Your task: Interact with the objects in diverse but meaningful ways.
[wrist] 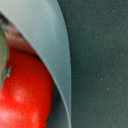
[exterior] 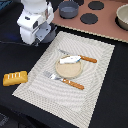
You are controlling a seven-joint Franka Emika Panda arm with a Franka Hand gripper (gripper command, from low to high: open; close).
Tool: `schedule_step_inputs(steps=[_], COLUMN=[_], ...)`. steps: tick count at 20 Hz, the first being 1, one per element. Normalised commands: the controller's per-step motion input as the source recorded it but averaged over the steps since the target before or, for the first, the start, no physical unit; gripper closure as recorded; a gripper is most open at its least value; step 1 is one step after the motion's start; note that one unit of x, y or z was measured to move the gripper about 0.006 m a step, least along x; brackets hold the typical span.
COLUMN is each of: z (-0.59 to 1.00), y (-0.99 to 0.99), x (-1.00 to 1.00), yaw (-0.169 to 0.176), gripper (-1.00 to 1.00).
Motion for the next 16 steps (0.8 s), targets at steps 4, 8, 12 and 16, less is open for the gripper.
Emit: schedule_step_inputs(steps=[4,8,12,16], z=[-0.19,-0.22,-0.22,-0.19], y=[0.00,0.00,0.00,-0.01], x=[-0.19,-0.21,-0.21,-0.20], yaw=[0.000,0.000,0.000,0.000], gripper=[1.00,1.00,1.00,1.00])
